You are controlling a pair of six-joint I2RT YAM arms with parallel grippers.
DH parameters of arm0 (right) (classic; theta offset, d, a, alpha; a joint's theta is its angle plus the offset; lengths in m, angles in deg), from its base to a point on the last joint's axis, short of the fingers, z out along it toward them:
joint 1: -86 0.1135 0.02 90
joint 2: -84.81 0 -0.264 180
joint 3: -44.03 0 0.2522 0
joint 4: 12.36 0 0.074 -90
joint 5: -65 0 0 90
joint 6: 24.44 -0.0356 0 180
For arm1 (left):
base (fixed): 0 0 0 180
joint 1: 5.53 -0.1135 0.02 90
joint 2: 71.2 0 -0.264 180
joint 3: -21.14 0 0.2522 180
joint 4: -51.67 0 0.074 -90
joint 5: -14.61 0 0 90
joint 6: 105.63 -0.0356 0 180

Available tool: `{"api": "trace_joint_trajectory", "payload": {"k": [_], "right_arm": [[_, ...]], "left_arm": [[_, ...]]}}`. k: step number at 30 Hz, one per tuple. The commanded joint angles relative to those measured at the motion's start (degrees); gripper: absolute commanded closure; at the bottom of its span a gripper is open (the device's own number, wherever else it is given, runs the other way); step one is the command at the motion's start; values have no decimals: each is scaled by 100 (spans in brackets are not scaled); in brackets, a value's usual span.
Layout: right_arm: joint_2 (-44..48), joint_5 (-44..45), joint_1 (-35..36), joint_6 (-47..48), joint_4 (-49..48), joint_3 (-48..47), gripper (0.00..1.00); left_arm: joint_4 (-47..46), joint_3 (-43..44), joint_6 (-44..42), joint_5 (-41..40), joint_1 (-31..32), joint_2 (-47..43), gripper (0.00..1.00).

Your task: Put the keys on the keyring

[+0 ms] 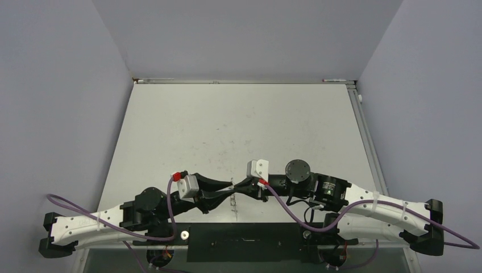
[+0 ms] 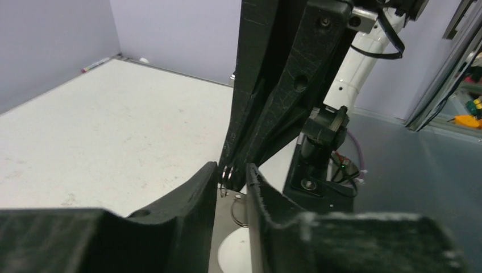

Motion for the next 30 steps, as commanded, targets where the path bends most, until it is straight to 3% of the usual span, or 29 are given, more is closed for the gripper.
{"api": "trace_joint_trajectory", "payload": {"k": [1,3,9,13,18,21,27,30], "right_arm": [[300,421,20,352,-459,213,95],[487,668,18,475,-563,378,95],[840,1326,146,998,-1184,886,95],[805,2164,489,1670,-1408,1137,95],[459,4399,1538,2844,-1447,1227,95],[434,5306,1759,3103,-1730,1316,95],[701,6892,1736,3042,-2305,1199,95],[465,7481,1484,2522,-1667,719,95]], "left_arm": [[-265,95,47,-81,-3,-2,61],[-165,106,81,-122,-3,-41,45],[100,218,194,-301,-3,-227,19],[664,489,469,-1060,-3,-230,18],[1981,932,1048,-2099,-12,25,18],[2632,1100,1436,-2361,-56,204,18],[3136,1232,2027,-2180,-324,692,20],[3112,1264,2332,-1857,-642,1165,22]]}}
